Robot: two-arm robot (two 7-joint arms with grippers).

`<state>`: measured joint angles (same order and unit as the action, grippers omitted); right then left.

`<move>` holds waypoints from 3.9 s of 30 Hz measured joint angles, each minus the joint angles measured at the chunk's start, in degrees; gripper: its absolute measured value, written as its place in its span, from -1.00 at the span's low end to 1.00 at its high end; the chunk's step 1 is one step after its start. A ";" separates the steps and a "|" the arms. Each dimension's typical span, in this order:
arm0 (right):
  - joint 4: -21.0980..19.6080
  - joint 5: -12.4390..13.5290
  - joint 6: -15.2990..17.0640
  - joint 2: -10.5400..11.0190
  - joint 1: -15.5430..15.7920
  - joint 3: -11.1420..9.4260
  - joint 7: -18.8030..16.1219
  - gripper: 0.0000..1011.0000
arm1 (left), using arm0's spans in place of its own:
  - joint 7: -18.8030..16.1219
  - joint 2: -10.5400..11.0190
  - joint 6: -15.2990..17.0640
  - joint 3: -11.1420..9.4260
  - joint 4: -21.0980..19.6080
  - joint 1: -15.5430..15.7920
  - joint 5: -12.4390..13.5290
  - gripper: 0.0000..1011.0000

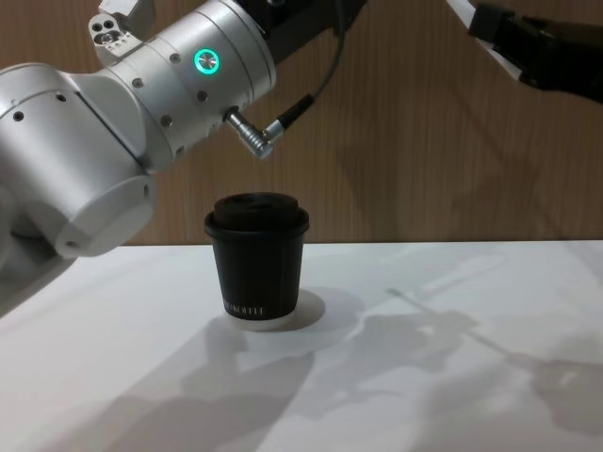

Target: Pick up the straw with one hand, pass it to the other hand, and insert it into the cup.

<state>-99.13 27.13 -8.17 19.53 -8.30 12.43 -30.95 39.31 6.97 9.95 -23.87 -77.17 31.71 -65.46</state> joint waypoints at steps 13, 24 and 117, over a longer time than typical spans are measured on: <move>0.00 0.00 0.00 0.00 0.00 -0.01 0.00 -0.63 | -0.85 0.71 -1.30 -0.37 -0.52 -0.18 0.21 -0.97; 0.00 0.01 0.00 0.00 0.00 0.00 0.00 0.03 | -2.51 2.01 -3.07 -0.73 -2.32 -0.55 1.90 -0.97; 0.00 0.01 0.00 0.00 0.00 0.00 -0.01 0.98 | -27.70 11.81 -12.39 1.90 -9.05 -4.66 33.42 -0.97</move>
<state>-99.13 27.14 -8.17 19.53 -8.30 12.43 -30.96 11.61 18.77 -2.44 -21.97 -86.21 27.05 -32.04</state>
